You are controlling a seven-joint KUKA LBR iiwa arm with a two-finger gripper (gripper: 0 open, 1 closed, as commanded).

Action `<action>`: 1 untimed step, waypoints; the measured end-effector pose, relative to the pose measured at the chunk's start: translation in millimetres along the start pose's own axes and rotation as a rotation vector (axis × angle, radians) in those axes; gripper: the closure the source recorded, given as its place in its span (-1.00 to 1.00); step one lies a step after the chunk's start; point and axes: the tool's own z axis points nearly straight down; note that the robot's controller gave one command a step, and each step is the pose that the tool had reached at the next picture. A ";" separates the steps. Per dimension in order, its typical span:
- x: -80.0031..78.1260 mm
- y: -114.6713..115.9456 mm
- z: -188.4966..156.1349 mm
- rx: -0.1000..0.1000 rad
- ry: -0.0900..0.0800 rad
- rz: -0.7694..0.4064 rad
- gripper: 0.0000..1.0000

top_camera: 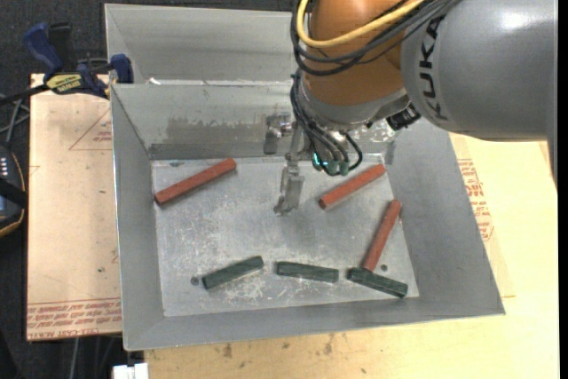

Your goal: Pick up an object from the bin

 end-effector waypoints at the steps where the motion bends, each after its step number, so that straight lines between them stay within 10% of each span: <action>1: 20.9 5.9 48.0 0.000 -0.005 -0.056 -1.00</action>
Offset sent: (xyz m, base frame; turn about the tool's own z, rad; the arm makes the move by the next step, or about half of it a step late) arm -0.0507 0.0514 -0.1519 -0.0184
